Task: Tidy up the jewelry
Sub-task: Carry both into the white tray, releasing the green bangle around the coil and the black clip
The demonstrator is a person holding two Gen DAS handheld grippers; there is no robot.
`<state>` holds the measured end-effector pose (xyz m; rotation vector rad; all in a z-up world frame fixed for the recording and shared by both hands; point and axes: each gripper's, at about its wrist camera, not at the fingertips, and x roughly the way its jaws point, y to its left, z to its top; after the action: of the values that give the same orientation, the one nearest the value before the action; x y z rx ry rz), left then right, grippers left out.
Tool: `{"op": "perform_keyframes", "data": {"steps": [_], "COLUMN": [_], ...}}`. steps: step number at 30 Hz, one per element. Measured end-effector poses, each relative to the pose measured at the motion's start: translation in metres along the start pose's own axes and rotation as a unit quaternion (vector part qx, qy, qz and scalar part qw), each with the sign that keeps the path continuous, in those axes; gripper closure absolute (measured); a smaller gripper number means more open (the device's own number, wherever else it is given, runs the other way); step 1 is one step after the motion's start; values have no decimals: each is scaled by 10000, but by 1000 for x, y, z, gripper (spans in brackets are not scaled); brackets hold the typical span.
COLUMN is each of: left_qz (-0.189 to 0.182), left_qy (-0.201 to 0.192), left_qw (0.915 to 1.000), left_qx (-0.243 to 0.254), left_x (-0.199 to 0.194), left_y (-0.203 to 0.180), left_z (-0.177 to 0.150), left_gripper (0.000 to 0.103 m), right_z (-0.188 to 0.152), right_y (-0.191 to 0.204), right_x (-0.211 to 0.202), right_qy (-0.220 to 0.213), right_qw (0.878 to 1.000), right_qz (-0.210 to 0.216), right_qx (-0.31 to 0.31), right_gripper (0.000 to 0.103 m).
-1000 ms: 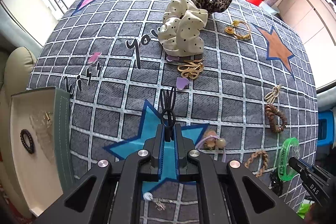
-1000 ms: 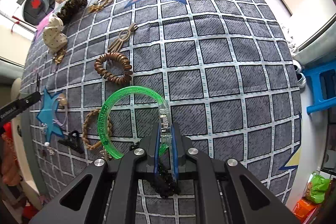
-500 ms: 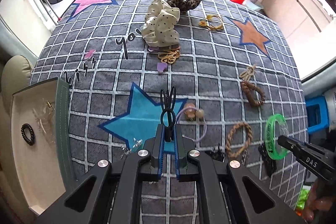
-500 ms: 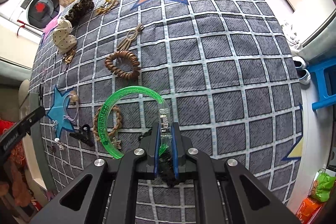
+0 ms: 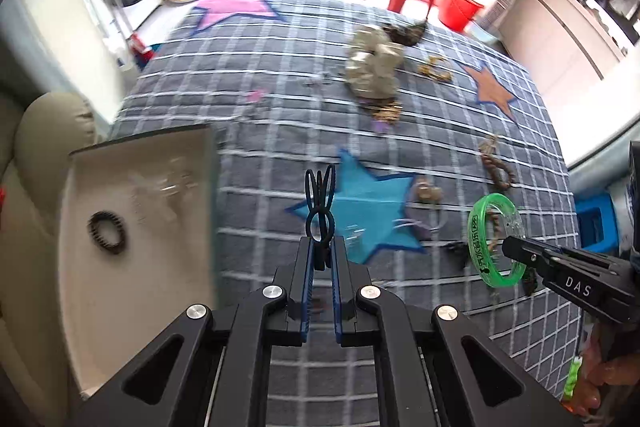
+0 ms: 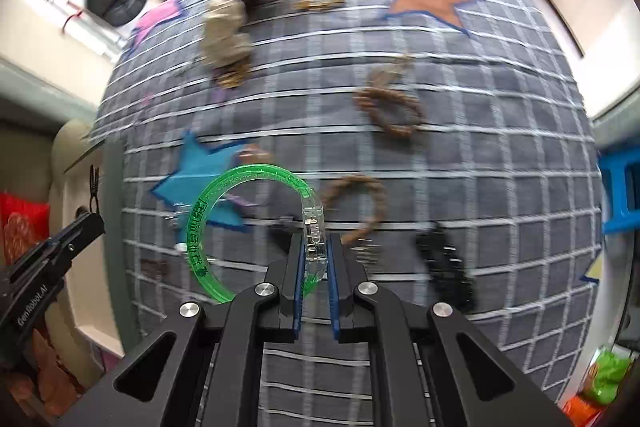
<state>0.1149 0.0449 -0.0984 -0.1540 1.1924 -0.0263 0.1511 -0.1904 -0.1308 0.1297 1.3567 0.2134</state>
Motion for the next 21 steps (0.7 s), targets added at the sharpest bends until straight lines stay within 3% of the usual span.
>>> {"op": "perform_keyframes", "data": {"steps": [10,21], "left_qz": [571,1079], "left_qy": [-59,271], "left_qw": [9945,9814], "left_qx": [-880,-1564], "left_x": [-17,5], "left_y": [102,180], "left_z": [-34,-79], "left_gripper": [93,93], "right_z": [5,-3], "right_y": [119,242], "right_x": [15,50], "right_qy": [160,508], "right_qw": [9935,9751], "right_qz": [355,750], "right_qx": [-1072,-2025], "right_gripper": [92,92]}}
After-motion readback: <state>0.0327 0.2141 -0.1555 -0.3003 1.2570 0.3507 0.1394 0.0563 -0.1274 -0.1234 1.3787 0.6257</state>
